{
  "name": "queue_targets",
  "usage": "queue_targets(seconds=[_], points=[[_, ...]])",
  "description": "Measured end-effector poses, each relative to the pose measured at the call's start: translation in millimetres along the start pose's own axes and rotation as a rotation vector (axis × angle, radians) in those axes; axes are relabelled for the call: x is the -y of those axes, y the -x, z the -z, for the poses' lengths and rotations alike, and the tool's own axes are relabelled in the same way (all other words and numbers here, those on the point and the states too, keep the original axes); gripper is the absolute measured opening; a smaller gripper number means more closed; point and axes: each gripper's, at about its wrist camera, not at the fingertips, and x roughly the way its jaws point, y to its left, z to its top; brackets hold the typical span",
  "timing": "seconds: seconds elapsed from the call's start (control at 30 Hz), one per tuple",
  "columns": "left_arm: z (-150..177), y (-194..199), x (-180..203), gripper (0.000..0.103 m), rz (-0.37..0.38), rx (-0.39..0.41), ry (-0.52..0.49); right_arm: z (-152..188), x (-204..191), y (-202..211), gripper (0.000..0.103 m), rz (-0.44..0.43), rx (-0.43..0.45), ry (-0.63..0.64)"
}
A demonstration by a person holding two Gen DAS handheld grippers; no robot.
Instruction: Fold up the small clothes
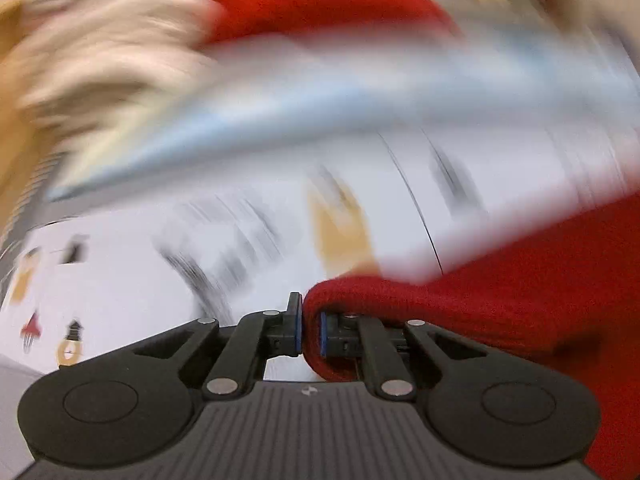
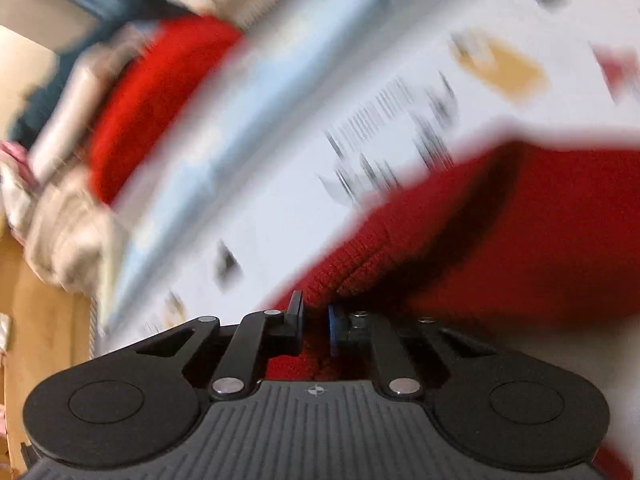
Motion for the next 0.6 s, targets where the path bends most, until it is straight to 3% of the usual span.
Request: queue_targets(seconds=[0.03, 0.07, 0.1, 0.13, 0.17, 0.2, 0.27, 0.33, 0.4, 0.47, 0.57, 0.6], points=[[-8, -1, -2, 0.014, -0.039, 0.049, 0.043, -8, -8, 3, 0.012, -0.080, 0.094, 0.015], [-13, -4, 0, 0.026, -0.058, 0.045, 0.038, -14, -16, 3, 0.015, -0.128, 0.162, 0.046], [-13, -10, 5, 0.036, -0.045, 0.005, 0.016, -18, -24, 0, 0.019, -0.132, 0.210, 0.084], [-10, -12, 8, 0.037, -0.015, -0.027, -0.008, -19, -28, -4, 0.024, -0.118, 0.244, 0.103], [-5, -15, 12, 0.037, 0.006, -0.063, -0.037, -17, -27, -7, 0.036, -0.102, 0.257, 0.101], [0, -17, 15, 0.037, 0.007, -0.099, -0.062, -14, -24, -10, 0.043, -0.075, 0.256, 0.095], [8, -20, 17, 0.037, 0.058, -0.181, -0.066, -9, -15, -14, 0.043, 0.025, 0.206, 0.107], [17, -21, 9, 0.040, 0.178, -0.259, 0.037, -6, -3, -16, 0.043, 0.177, 0.127, 0.109], [32, -26, 5, 0.050, 0.276, -0.363, 0.145, 1, 12, -18, 0.043, 0.301, 0.050, 0.064], [48, -29, 12, 0.050, 0.314, -0.450, 0.165, 11, 28, -14, 0.043, 0.362, 0.004, -0.005], [69, -28, 29, 0.047, 0.381, -0.502, 0.139, 30, 50, -8, 0.044, 0.384, -0.044, -0.129], [73, -27, 33, 0.022, 0.406, -0.507, 0.133, 35, 54, -7, 0.046, 0.382, -0.051, -0.147]])
